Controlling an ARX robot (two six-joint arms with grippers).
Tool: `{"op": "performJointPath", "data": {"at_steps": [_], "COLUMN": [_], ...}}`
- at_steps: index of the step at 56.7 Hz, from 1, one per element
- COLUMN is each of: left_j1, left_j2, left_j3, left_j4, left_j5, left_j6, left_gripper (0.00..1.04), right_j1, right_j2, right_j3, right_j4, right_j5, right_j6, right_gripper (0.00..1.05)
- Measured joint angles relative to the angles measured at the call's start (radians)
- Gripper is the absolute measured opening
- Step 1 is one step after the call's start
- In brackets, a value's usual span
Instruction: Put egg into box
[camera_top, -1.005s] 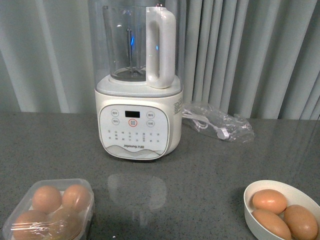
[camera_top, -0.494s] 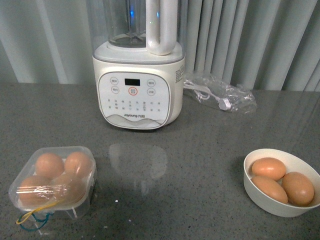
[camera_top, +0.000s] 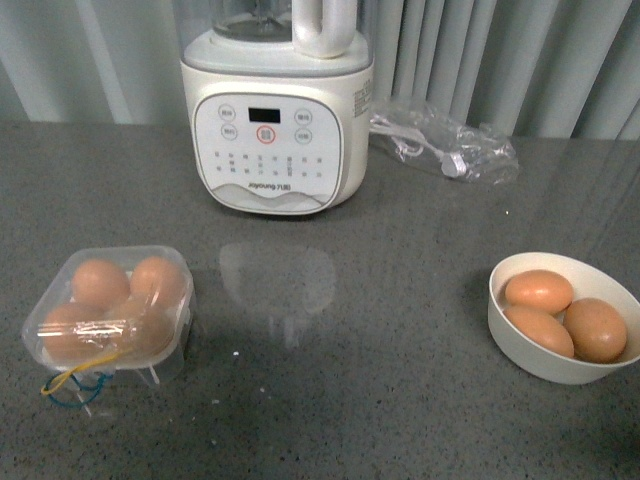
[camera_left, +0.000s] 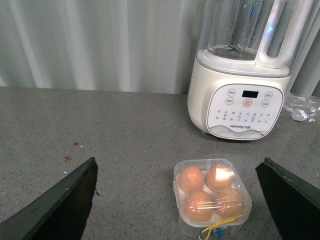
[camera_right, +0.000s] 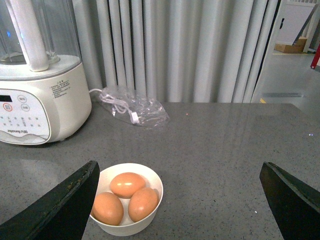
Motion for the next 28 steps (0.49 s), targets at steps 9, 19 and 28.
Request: {"op": "performJointPath", "data": {"at_steps": [9,19,28], "left_j1": [0.0,0.0,0.0], "left_j2": [0.0,0.0,0.0], "left_j3": [0.0,0.0,0.0], "left_j4": [0.0,0.0,0.0], "left_j5": [0.0,0.0,0.0], "left_j6": [0.001,0.001,0.001], "left_gripper": [0.98,0.98,0.98], "right_j1": [0.0,0.0,0.0], "right_j2": [0.0,0.0,0.0], "right_j3": [0.0,0.0,0.0], "right_j4": [0.0,0.0,0.0], "right_j5": [0.0,0.0,0.0], "right_j6": [0.0,0.0,0.0], "right_gripper": [0.97,0.97,0.97]}}
